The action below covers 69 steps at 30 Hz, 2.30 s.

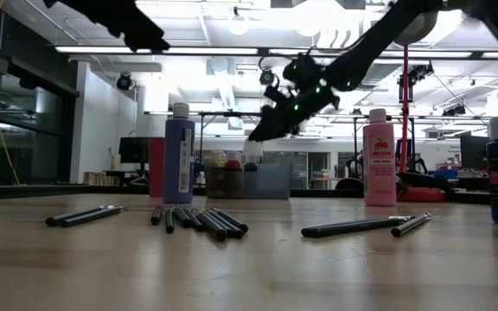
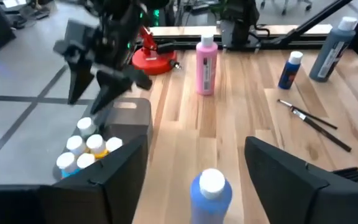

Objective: Pick & Place Paint Supplies
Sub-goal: Put the dark blue paint bottle into the black bin

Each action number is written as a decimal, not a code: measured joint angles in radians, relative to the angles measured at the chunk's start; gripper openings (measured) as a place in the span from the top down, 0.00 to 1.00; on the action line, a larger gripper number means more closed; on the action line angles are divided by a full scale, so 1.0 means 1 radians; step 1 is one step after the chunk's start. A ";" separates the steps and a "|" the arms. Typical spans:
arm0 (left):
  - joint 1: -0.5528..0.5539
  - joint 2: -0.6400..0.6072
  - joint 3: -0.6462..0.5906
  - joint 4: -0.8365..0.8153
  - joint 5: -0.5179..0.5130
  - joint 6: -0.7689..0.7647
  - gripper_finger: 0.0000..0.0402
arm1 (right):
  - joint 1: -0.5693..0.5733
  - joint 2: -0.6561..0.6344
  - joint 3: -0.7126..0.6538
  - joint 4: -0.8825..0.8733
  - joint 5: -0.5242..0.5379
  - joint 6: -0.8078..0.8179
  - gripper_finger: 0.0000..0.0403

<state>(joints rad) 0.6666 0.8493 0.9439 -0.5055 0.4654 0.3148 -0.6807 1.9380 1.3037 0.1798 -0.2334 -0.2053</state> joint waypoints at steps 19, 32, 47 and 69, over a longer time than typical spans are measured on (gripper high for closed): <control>-0.170 -0.502 -0.503 0.054 -0.188 -0.208 0.54 | 0.142 -0.587 0.000 -0.798 0.157 0.383 0.42; -0.405 -0.540 -0.726 0.254 -0.285 -0.254 0.54 | 0.571 -0.741 0.000 -1.393 0.287 1.137 0.42; -0.464 -0.541 -0.779 0.296 -0.326 -0.217 0.54 | 1.019 -0.562 -0.019 -1.534 0.395 1.805 0.42; -0.464 -0.540 -0.779 0.295 -0.345 -0.214 0.54 | 1.526 -0.431 -0.184 -1.522 0.675 2.474 0.42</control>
<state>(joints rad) 0.2024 0.3089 0.1654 -0.2107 0.1201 0.1009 0.8452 1.5070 1.1192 -1.3424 0.4413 2.2690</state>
